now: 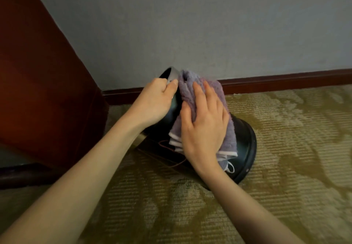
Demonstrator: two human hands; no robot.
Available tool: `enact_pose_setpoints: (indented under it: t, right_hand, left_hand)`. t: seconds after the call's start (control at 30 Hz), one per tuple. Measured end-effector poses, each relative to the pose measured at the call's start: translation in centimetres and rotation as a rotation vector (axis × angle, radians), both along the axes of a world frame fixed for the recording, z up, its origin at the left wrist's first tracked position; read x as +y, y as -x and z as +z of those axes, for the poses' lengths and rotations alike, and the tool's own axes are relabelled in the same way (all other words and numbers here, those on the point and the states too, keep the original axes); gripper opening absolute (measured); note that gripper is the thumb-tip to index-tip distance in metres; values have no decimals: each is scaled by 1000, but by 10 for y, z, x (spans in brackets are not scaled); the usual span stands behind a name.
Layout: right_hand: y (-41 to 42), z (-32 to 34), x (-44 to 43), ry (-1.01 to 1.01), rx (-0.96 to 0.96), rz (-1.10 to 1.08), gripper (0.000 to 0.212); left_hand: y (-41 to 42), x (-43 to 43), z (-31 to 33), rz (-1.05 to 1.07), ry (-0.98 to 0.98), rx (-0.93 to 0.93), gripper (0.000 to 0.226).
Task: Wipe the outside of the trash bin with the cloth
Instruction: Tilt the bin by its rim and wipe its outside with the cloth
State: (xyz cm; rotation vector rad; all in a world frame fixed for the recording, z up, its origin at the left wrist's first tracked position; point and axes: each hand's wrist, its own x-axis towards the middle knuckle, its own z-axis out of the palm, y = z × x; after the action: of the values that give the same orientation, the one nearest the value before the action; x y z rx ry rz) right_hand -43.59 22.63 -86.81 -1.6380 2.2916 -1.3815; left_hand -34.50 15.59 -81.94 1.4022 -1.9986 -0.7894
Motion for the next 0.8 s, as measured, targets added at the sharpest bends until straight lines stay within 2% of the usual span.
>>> enact_pose_setpoints:
  t: [0.2, 0.33, 0.5, 0.63, 0.8]
  right_hand:
    - [8, 11, -21, -69, -46, 115, 47]
    - [15, 24, -47, -156, -113, 138, 32]
    - [31, 39, -87, -388, -285, 225, 30]
    - [51, 40, -120, -577, -416, 364, 38]
    - [64, 37, -133, -766, -228, 453, 35]
  left_hand:
    - [-8, 2, 0, 26, -8, 49, 46]
    - [-11, 5, -2, 15, 10, 56, 45]
    - [-12, 12, -2, -2, 37, 49, 36]
    - [-11, 22, -5, -42, 62, 29, 43]
    - [-3, 29, -4, -80, 109, 14, 42]
